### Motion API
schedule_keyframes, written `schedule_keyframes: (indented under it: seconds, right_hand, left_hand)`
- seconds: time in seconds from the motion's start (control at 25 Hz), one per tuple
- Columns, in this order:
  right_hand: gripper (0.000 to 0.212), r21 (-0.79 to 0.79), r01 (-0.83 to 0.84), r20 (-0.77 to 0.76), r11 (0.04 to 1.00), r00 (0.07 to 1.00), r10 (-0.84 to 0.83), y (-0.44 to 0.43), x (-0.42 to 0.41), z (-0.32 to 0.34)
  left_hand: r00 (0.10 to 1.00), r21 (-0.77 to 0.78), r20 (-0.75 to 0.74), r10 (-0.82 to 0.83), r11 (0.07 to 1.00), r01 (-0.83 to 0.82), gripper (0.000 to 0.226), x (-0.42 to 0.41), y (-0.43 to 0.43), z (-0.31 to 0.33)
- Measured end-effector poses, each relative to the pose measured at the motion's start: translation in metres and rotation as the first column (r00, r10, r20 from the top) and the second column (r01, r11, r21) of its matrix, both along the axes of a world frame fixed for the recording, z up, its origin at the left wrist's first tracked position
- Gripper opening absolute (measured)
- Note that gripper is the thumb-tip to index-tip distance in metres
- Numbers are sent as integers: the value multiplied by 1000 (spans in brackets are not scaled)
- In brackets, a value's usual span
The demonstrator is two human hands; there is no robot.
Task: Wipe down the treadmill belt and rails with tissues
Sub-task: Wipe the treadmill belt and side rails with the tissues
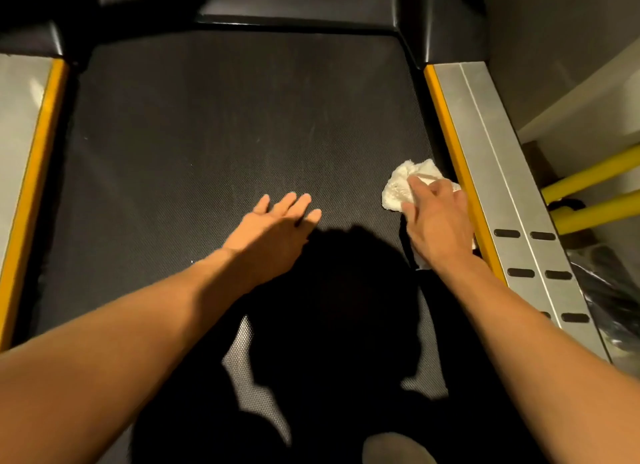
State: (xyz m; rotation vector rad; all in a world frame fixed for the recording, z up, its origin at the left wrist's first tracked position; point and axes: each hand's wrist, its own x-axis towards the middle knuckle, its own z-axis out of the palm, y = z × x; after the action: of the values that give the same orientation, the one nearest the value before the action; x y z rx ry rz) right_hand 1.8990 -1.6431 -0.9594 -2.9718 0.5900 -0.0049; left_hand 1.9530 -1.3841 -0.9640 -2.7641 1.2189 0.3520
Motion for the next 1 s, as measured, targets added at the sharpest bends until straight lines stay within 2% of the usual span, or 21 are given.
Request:
schedule_keyframes:
  seconds: [0.12, 0.24, 0.32, 0.4, 0.44, 0.52, 0.64, 0.68, 0.76, 0.84, 0.88, 1.0]
  right_hand:
    - [44, 105, -31, -22, 994, 999, 33, 21, -13, -3]
    - [40, 58, -98, 69, 993, 993, 94, 15, -44, -6]
    - [37, 63, 11, 116, 998, 993, -19, 9, -37, -7]
    - [36, 85, 104, 94, 991, 989, -112, 13, -14, -14]
    - [35, 109, 71, 75, 992, 994, -79, 22, -2, -17]
    - [32, 105, -136, 55, 985, 990, 131, 55, 10, -17]
    - [23, 73, -407, 125, 911, 910, 396, 101, -18, -14]
    - [25, 125, -423, 144, 898, 903, 405, 104, -33, -11]
    - [23, 256, -327, 131, 910, 944, 303, 103, -47, -6]
    - [8, 273, -231, 140, 934, 970, 199, 97, -28, -16]
    - [10, 275, -189, 114, 943, 980, 163, 103, -14, -19]
    - [22, 251, -335, 172, 908, 939, 298, 147, 2, -19]
  left_hand:
    - [992, -22, -40, 116, 993, -117, 58, 13, 27, 5]
    - [989, -46, -43, 143, 988, -145, 57, 5, 40, 4]
    - [985, -69, -67, 158, 984, -162, 57, 0, 57, 4]
    - [982, -84, -83, 169, 981, -176, 57, 0, 75, 4]
    - [978, -84, -91, 189, 977, -196, 57, 1, 85, 6]
    - [964, -75, -101, 244, 965, -252, 58, 4, 102, 8]
    - [940, -92, -108, 323, 939, -333, 55, 0, 121, 15]
    - [936, -103, -104, 335, 933, -346, 52, -5, 128, 16]
    - [931, -112, -82, 355, 925, -363, 49, -15, 147, 16]
    - [935, -100, -52, 350, 930, -354, 47, -20, 166, 15]
    - [937, -85, -41, 348, 933, -350, 47, -21, 175, 15]
    - [926, -45, -6, 379, 925, -378, 47, -19, 196, 16]
